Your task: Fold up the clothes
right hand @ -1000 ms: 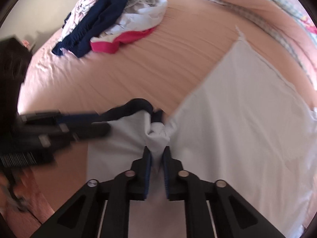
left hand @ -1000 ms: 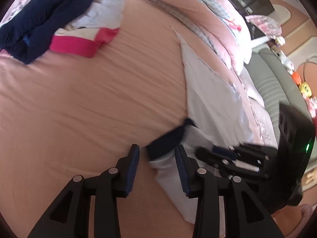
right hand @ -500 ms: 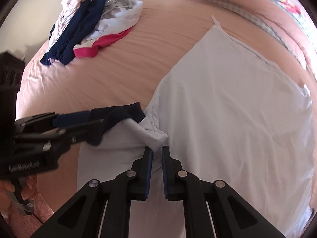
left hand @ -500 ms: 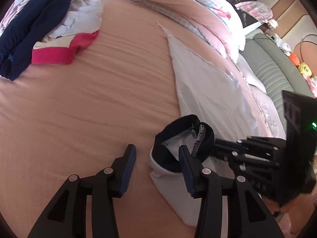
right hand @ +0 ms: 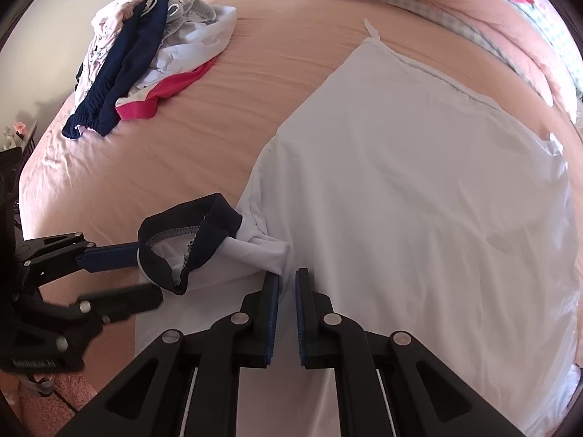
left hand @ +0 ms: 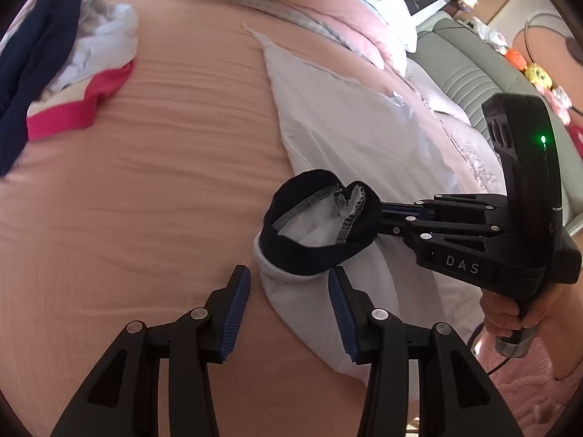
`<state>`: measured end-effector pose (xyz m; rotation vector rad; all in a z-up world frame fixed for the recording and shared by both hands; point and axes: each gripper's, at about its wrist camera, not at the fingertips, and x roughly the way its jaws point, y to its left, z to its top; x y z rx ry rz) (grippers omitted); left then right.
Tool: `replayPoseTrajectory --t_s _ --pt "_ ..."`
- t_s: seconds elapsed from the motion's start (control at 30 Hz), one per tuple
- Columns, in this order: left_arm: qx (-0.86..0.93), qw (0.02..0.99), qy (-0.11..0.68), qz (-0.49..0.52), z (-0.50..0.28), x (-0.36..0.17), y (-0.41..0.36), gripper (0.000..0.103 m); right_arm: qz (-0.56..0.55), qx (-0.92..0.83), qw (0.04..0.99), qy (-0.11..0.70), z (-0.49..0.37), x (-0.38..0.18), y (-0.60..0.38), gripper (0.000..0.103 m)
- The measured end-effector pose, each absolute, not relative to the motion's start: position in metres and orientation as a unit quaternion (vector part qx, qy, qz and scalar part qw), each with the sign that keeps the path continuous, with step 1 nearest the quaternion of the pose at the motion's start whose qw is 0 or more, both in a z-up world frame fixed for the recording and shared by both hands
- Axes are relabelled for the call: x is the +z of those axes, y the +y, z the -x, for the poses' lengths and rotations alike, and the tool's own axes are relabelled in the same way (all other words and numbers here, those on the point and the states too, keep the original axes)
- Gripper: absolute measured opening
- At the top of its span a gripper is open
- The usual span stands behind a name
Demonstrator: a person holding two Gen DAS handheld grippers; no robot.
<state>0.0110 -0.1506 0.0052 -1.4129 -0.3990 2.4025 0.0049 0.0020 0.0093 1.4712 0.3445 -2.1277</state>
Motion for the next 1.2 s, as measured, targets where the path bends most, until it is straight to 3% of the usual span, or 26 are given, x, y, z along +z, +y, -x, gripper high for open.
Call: replayPoseTrajectory --t_s 0.07,0.1,0.13,0.23,0.4,0.67,0.77,1.0,1.2 --pt "0.851 0.140 -0.132 0.488 -0.005 0.003 -0.147 0.040 -0.541 -0.787 0.268 0.123 -0.006 0.010 0.002 0.006" --pt "0.856 0.129 -0.124 0.485 -0.005 0.004 -0.145 0.029 -0.540 -0.788 0.271 0.120 -0.006 0.011 0.002 0.006" --pt "0.860 0.119 -0.117 0.481 -0.005 0.005 -0.144 0.006 -0.539 -0.788 0.273 0.118 -0.007 0.011 0.002 0.006" --pt "0.873 0.090 -0.102 0.469 -0.007 0.011 -0.144 0.006 -0.535 -0.792 0.281 0.092 -0.008 0.022 0.003 0.007" --pt "0.890 0.033 -0.156 0.427 -0.037 0.040 -0.195 0.006 -0.504 -0.804 0.301 0.099 -0.011 0.046 -0.009 0.010" --pt "0.839 -0.043 -0.168 0.515 -0.028 0.010 -0.217 0.009 -0.524 -0.770 0.319 0.177 -0.014 0.021 -0.072 0.010" --pt "0.839 -0.040 -0.211 0.499 -0.029 0.015 -0.229 0.010 -0.528 -0.768 0.297 0.206 -0.016 0.006 -0.084 0.010" --pt "0.862 -0.014 -0.215 0.459 -0.024 0.034 -0.223 0.011 -0.477 -0.781 0.352 0.198 -0.034 0.049 -0.104 0.010" --pt "0.830 0.020 -0.213 0.514 -0.031 0.013 -0.218 0.011 -0.545 -0.753 0.319 0.183 -0.007 0.012 -0.125 0.010"
